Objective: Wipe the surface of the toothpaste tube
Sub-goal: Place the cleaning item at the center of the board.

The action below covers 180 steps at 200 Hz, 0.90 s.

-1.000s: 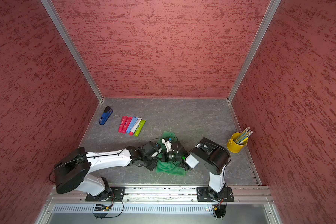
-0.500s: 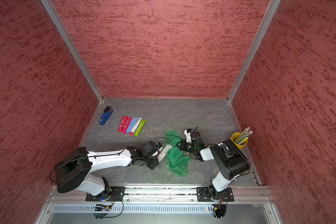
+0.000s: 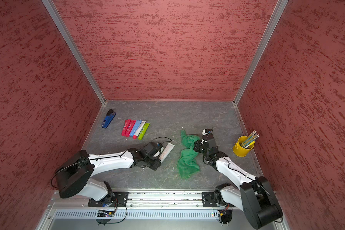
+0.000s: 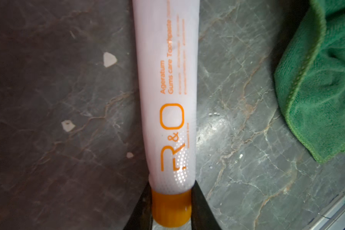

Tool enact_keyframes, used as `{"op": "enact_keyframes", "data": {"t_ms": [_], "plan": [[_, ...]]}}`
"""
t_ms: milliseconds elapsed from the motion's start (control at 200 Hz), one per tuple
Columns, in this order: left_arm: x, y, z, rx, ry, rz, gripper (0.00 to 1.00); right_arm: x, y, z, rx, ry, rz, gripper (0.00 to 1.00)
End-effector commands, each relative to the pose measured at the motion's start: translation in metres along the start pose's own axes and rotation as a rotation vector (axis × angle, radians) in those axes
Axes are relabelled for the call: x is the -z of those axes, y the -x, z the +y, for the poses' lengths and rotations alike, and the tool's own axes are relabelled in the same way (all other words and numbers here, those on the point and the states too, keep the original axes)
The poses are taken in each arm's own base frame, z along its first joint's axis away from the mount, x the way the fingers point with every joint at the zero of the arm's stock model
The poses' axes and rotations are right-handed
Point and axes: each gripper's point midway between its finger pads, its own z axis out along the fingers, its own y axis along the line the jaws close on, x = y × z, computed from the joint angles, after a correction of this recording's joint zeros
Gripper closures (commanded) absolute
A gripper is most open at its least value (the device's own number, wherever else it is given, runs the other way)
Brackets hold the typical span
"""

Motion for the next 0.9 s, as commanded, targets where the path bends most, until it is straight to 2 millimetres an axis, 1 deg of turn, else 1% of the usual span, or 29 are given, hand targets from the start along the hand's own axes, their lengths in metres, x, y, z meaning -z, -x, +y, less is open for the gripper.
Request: {"op": "enact_keyframes", "data": {"t_ms": [0, 55, 85, 175, 220, 260, 306, 356, 421, 506, 556, 611, 676, 771, 837, 897], "plan": [[0.006, -0.003, 0.015, 0.049, 0.029, -0.013, 1.0, 0.006, -0.016, -0.028, -0.011, -0.141, 0.069, 1.0], [0.009, -0.001, 0.016, 0.064, 0.02, -0.027, 1.0, 0.011, -0.021, -0.032, -0.016, -0.156, 0.088, 1.0], [0.01, -0.001, 0.018, 0.074, 0.015, -0.031, 1.0, 0.014, -0.023, -0.03, -0.026, -0.145, 0.091, 1.0], [0.014, 0.001, 0.022, 0.105, -0.003, -0.05, 1.0, 0.026, -0.023, -0.024, -0.051, -0.119, 0.08, 0.94], [0.017, 0.003, 0.023, 0.118, -0.013, -0.059, 1.0, 0.031, -0.022, -0.021, -0.06, -0.101, 0.064, 0.88], [0.018, 0.003, 0.024, 0.125, -0.019, -0.065, 1.0, 0.033, -0.019, -0.019, -0.063, -0.089, 0.053, 0.8], [0.02, 0.003, 0.024, 0.127, -0.025, -0.069, 1.0, 0.033, -0.016, -0.017, -0.059, -0.089, 0.045, 0.7], [0.021, 0.003, 0.024, 0.127, -0.027, -0.074, 1.0, 0.032, -0.011, -0.014, -0.044, -0.091, 0.043, 0.62], [0.021, 0.003, 0.024, 0.127, -0.029, -0.078, 1.0, 0.031, 0.001, -0.009, -0.023, -0.094, 0.025, 0.52], [0.021, 0.003, 0.024, 0.129, -0.029, -0.08, 1.0, 0.033, 0.02, -0.003, 0.002, -0.104, -0.019, 0.43], [0.021, 0.003, 0.024, 0.128, -0.026, -0.08, 1.0, 0.034, 0.031, 0.004, 0.017, -0.084, -0.048, 0.41], [0.021, 0.004, 0.025, 0.129, -0.024, -0.081, 1.0, 0.032, 0.041, 0.018, 0.032, -0.032, -0.07, 0.41], [0.021, 0.005, 0.025, 0.128, -0.02, -0.082, 1.0, 0.026, 0.05, 0.031, 0.047, 0.018, -0.077, 0.41], [0.02, 0.006, 0.029, 0.142, 0.004, -0.082, 1.0, 0.014, 0.063, 0.047, 0.067, 0.059, -0.081, 0.42], [0.02, 0.009, 0.035, 0.16, 0.026, -0.081, 1.0, 0.008, 0.075, 0.053, 0.073, 0.067, -0.107, 0.42], [0.02, 0.012, 0.04, 0.178, 0.043, -0.078, 1.0, 0.001, 0.084, 0.054, 0.082, 0.046, -0.12, 0.42]]}}
